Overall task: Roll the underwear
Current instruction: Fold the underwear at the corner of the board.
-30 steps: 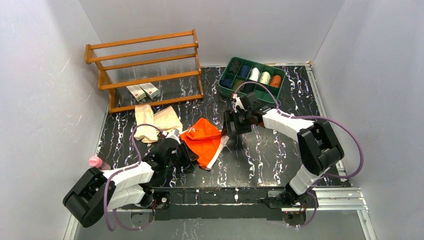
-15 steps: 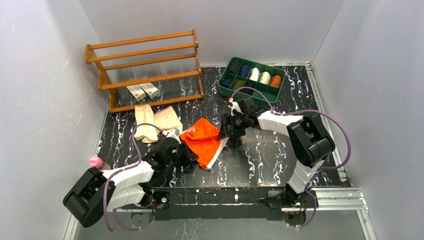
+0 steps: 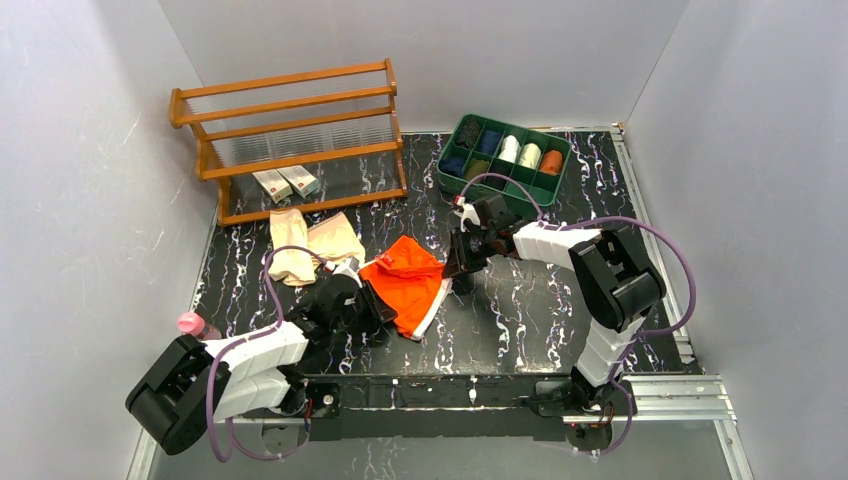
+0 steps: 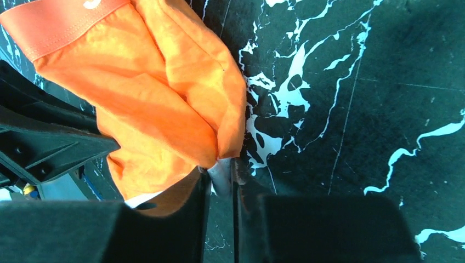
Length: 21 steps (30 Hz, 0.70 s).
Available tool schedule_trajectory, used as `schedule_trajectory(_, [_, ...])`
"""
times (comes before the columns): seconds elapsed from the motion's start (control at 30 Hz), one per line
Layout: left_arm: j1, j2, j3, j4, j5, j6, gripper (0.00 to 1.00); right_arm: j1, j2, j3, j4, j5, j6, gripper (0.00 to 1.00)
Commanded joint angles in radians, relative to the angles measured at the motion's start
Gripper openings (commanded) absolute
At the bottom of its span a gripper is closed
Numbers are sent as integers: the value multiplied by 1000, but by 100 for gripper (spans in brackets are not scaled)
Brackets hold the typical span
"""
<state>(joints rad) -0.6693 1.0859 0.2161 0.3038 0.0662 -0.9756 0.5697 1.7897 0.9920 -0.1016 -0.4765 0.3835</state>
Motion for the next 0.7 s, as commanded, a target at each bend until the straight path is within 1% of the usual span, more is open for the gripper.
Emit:
schedule_trajectory(0.0, [2, 4, 27, -11, -19, 12, 22, 1, -41, 27, 21, -48, -22, 19])
schedule_trajectory(0.1, [1, 15, 24, 12, -20, 0, 22, 20, -67, 40, 4, -41, -34, 10])
schedule_trajectory(0.17, [1, 25, 22, 34, -19, -10, 22, 51, -85, 54, -19, -7, -50, 7])
schedule_trajectory(0.47, [2, 67, 21, 90, -26, -33, 22, 293, -199, 106, -115, 362, -136, 6])
schedule_trajectory(0.67, [2, 66, 22, 91, -35, -35, 22, 446, -162, 164, -185, 450, -215, 6])
